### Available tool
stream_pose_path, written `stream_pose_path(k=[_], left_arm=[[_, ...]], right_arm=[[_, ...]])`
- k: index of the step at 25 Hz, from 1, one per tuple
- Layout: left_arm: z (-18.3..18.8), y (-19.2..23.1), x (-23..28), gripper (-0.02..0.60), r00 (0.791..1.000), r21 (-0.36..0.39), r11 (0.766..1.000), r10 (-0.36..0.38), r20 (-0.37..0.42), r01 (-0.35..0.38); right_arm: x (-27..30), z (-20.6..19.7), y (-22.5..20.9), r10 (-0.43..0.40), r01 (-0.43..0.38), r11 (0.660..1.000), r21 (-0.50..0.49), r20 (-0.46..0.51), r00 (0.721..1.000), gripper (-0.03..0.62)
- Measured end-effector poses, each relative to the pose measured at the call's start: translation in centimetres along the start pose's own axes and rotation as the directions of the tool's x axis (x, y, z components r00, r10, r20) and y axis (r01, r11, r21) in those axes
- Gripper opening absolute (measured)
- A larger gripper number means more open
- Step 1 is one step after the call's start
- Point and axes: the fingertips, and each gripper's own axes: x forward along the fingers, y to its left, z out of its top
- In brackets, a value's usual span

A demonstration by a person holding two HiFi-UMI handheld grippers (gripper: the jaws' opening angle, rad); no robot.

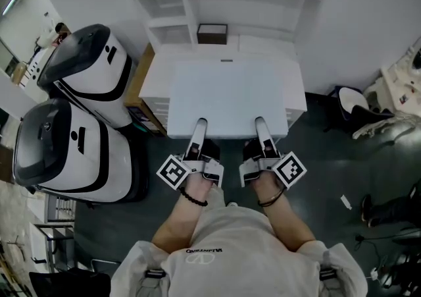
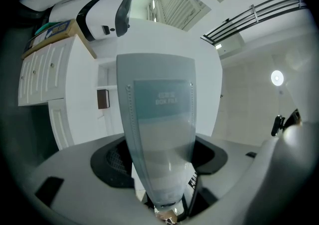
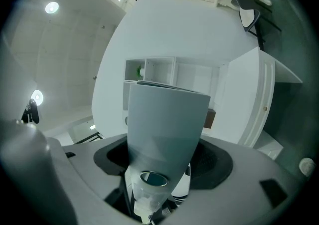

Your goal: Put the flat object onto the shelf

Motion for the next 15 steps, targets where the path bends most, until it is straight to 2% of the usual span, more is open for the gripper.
stream_pose_path(k=[8,15], left_arm=[[2.4,3.4,5.9,0.311,1.0,-0.027,1.0,-0.005,-0.024,0.005],[6.9,6.0,12.9,0.31,0.998,-0.051,0.999,-0.021,-0.052,0.019]], right_arm=[[5.9,1.3,-2.5,-0.029,0.03,0.999,-0.014,0.022,0.999,0.328],[14.2,1.9,-3.6,-0.017,0.019,0.999,-0.048,0.049,0.999,0.328]])
